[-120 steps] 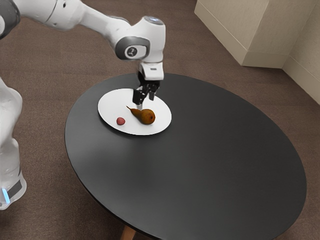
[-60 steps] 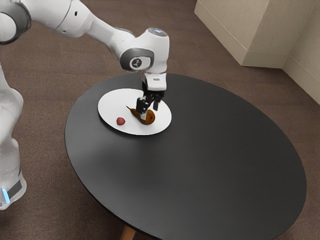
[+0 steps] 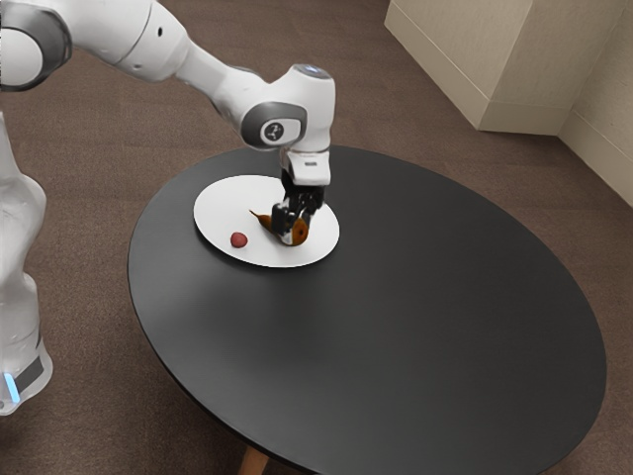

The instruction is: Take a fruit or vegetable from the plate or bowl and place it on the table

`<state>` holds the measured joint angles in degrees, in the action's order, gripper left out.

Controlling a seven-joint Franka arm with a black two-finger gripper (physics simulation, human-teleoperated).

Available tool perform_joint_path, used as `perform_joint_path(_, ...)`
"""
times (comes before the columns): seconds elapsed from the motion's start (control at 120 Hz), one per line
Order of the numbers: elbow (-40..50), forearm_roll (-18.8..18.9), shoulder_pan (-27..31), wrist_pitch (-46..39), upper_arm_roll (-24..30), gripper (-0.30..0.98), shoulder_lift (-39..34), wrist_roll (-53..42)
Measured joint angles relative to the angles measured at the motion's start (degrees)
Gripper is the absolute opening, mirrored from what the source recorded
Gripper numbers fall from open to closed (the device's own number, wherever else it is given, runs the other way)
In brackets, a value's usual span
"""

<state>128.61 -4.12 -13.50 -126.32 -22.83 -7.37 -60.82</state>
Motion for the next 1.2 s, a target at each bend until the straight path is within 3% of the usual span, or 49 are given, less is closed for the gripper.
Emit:
perform_joint_path(0.167,0.50,-2.72,0.26,-0.33,-0.89,0.25,0.54,-0.17)
perform_joint_path(0.4,-0.52,-4.20,0.10,-0.75,-1.02,0.25,0.65,-0.08)
perform_joint_path(0.558,-8.37,-4.44,0.18,-0.81,2.17,0.24,3.26,0.13)
perform_joint_path(0.733,-25.82,-7.30,0.57,-0.79,10.29,0.26,16.18,0.62)
perform_joint_path(0.908,-28.96,-9.38,-0.75,-0.71,11.26,0.27,18.79,1.23)
perform_joint_path(1.042,-28.84,-9.55,-2.56,-0.35,10.76,0.51,17.51,1.26)
perform_joint_path(1.2,-28.85,-11.79,-3.15,0.31,10.40,0.63,8.52,3.00)
